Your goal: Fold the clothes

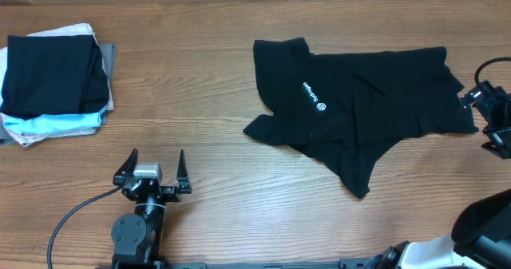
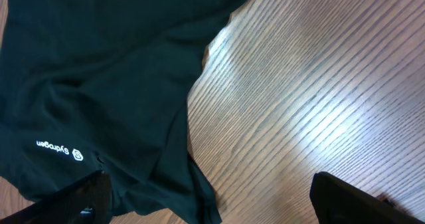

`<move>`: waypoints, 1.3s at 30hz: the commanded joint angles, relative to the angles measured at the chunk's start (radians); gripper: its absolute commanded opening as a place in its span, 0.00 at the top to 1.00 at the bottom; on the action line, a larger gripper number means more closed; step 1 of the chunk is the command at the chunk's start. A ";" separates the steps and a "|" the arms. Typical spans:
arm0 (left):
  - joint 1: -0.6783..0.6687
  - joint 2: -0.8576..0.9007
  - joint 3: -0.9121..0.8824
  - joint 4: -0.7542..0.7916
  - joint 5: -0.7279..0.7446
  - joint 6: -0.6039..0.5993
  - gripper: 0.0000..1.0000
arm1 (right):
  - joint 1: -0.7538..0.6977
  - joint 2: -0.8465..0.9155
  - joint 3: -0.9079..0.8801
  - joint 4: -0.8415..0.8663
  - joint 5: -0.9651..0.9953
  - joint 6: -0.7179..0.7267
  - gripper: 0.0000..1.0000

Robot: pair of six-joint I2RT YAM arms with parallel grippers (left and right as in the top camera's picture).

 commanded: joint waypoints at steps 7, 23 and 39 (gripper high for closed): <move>-0.007 -0.010 -0.004 0.004 -0.013 0.018 0.00 | -0.001 -0.019 0.016 0.003 -0.001 0.004 0.00; -0.007 -0.010 -0.004 0.004 -0.013 0.018 0.00 | -0.001 -0.019 0.016 0.003 -0.001 0.004 0.00; -0.006 -0.010 0.002 0.100 0.001 0.220 0.00 | -0.001 -0.019 0.016 0.003 -0.001 0.004 0.00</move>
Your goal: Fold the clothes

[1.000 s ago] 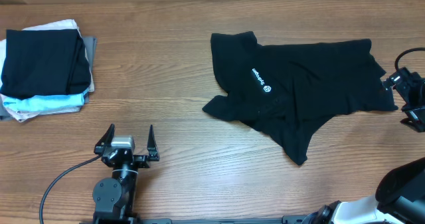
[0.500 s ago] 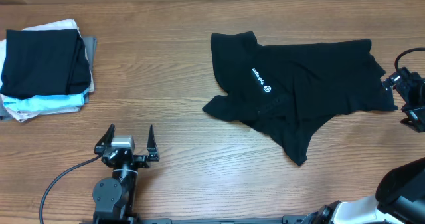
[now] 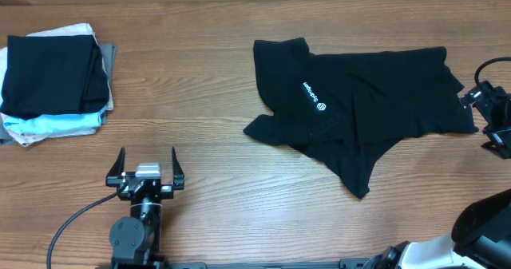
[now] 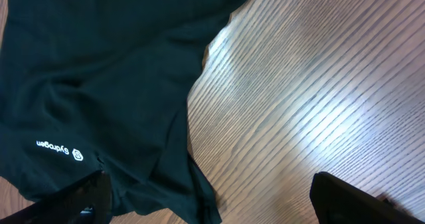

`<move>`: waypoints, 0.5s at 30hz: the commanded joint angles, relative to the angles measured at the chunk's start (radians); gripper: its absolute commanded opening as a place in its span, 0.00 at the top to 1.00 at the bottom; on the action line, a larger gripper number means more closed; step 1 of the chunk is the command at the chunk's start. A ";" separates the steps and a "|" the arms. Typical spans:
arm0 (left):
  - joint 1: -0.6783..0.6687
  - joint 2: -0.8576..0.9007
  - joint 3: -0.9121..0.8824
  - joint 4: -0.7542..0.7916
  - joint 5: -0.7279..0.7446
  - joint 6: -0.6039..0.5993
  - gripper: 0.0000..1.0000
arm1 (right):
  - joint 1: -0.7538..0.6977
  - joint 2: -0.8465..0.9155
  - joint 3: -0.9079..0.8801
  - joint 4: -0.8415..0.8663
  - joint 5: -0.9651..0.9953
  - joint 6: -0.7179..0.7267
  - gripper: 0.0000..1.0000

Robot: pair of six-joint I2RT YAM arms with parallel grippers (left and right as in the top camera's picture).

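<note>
A black T-shirt (image 3: 351, 109) with a small white logo lies crumpled and unfolded on the right half of the wooden table (image 3: 239, 197). The right wrist view shows the T-shirt (image 4: 99, 84) filling its left side. My right gripper (image 3: 484, 119) sits at the shirt's right edge. Its fingers (image 4: 352, 197) are spread wide in the right wrist view, with only bare wood and the shirt's hem between them. My left gripper (image 3: 148, 157) stands open near the front left, far from the shirt, holding nothing.
A stack of folded clothes (image 3: 56, 81), black on top over light blue and white pieces, rests at the far left. A cable (image 3: 76, 217) trails from the left arm's base. Bare wood separates the stack from the shirt.
My left gripper has shifted slightly to the left and squared up, still open. The right gripper and the shirt have not moved.
</note>
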 commanded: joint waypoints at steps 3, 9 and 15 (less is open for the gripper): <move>-0.006 -0.006 0.055 0.005 0.216 0.002 0.00 | -0.001 -0.019 0.016 0.003 -0.001 0.004 0.00; -0.006 0.170 0.316 -0.134 0.261 -0.044 0.00 | -0.001 -0.019 0.016 0.003 -0.001 0.004 0.00; -0.008 0.634 0.781 -0.322 0.360 -0.045 0.00 | -0.001 -0.019 0.016 0.003 -0.001 0.004 0.00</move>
